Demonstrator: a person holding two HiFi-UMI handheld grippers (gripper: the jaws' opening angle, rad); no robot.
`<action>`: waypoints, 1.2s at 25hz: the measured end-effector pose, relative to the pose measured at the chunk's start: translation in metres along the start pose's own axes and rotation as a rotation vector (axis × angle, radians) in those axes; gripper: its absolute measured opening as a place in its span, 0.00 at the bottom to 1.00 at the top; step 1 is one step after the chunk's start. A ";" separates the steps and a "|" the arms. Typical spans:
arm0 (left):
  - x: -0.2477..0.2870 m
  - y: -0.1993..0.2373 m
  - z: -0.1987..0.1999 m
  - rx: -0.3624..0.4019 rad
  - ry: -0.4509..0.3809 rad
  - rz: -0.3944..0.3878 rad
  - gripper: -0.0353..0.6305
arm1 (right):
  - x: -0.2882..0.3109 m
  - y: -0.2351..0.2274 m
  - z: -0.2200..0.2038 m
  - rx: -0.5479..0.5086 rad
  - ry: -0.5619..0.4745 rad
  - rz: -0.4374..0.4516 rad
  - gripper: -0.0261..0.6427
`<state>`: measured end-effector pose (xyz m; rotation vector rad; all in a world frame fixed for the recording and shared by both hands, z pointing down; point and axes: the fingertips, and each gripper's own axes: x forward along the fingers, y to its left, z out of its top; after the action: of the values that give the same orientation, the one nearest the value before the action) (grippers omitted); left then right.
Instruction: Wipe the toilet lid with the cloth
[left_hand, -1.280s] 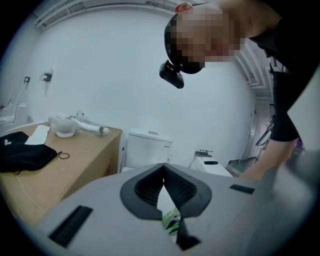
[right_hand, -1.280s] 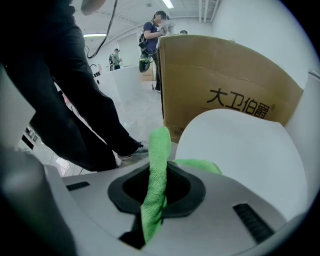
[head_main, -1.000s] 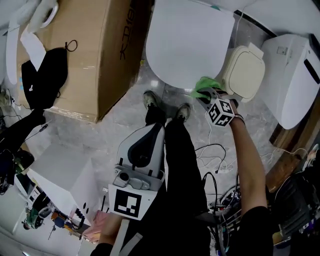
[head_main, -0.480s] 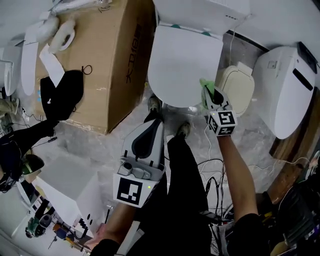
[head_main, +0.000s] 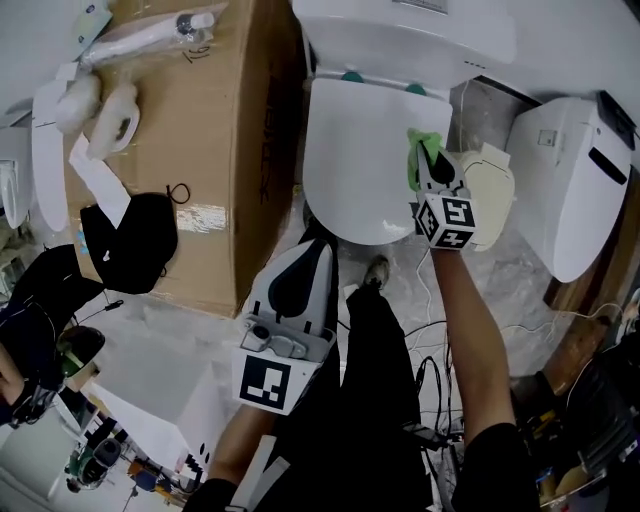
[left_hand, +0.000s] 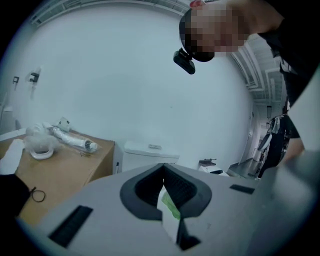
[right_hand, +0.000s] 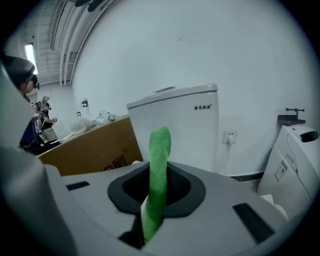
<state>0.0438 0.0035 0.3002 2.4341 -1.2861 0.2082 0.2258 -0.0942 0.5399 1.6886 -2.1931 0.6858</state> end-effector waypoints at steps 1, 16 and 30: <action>0.004 0.009 0.001 -0.005 0.011 -0.009 0.06 | 0.011 0.000 0.005 0.004 -0.003 -0.015 0.12; 0.077 0.121 0.016 -0.025 0.049 -0.103 0.06 | 0.169 0.014 -0.048 0.103 0.194 -0.094 0.12; 0.078 0.159 0.009 -0.069 0.057 -0.104 0.06 | 0.224 0.043 -0.044 0.014 0.220 0.024 0.12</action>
<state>-0.0428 -0.1407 0.3564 2.4113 -1.1206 0.2001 0.1208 -0.2471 0.6803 1.5151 -2.0626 0.8513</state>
